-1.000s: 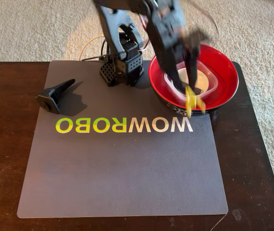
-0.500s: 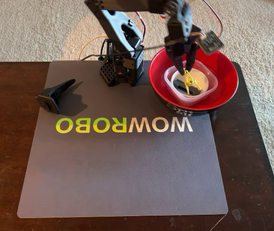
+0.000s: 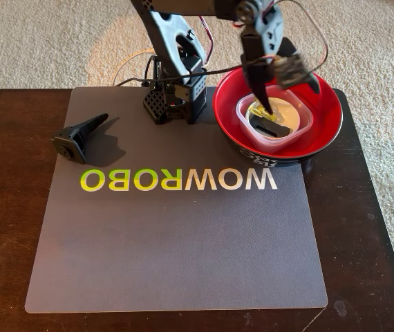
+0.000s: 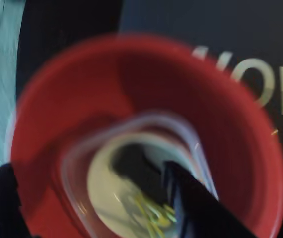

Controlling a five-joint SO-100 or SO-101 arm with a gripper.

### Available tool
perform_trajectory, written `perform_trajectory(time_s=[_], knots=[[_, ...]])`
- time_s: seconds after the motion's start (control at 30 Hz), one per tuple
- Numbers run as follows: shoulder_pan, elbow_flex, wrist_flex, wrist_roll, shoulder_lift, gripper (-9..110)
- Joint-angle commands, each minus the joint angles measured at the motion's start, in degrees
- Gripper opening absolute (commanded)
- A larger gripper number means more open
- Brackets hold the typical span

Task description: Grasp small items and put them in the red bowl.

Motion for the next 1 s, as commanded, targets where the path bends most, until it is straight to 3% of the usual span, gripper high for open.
perform_trajectory(time_s=[0.0,0.27,0.53,0.77,0.97], knots=[[15.91,-8.35,3.08,-6.59,-1.58,38],[57.57,-8.00,6.24,-4.22,0.00,34],[92.90,5.71,5.19,10.02,1.05,34],[110.83,10.02,1.32,22.94,-0.18,34],[115.58,14.50,-7.56,26.89,-2.99,34]])
